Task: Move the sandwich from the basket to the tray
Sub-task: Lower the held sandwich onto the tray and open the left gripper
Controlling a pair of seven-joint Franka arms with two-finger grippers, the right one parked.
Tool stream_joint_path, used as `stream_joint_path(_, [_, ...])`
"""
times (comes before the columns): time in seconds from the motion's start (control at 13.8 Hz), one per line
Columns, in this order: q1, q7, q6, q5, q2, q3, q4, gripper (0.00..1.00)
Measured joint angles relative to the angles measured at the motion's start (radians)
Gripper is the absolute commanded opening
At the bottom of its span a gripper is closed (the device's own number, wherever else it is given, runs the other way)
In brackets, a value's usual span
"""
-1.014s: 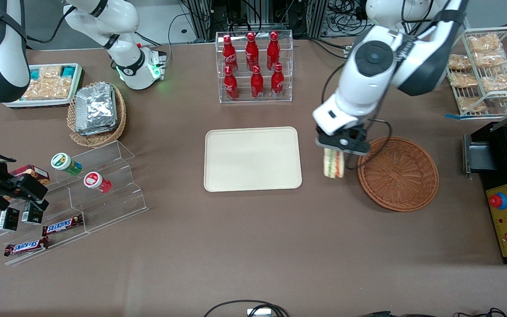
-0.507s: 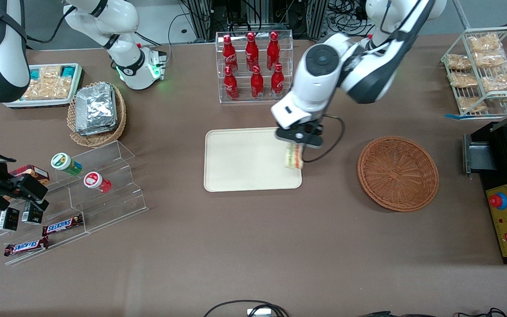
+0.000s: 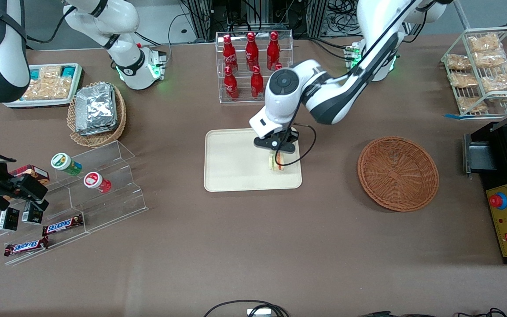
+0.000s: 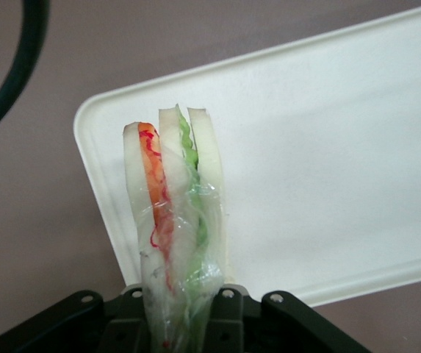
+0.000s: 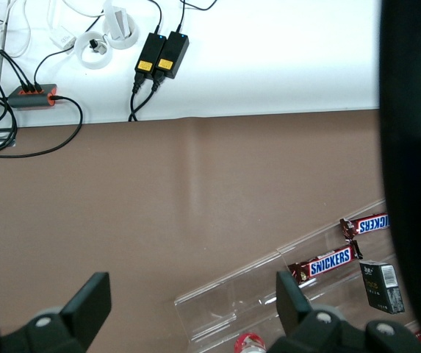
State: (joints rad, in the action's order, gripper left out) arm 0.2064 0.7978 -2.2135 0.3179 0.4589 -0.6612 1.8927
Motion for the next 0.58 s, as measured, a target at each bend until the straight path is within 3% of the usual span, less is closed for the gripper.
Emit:
stream_joint_path(0.22, [0.026,0.068,-0.013,0.069,0.077,0.0,-0.001,0.04])
stream_joint_path(0.43, [0.036,0.136,-0.017,0.162,0.136,0.001,-0.001,0.15])
stream_joint_path(0.51, [0.036,0.154,-0.021,0.188,0.153,0.001,-0.001,0.25])
stream_joint_path(0.58, [0.037,0.162,-0.024,0.203,0.166,0.001,-0.001,0.45])
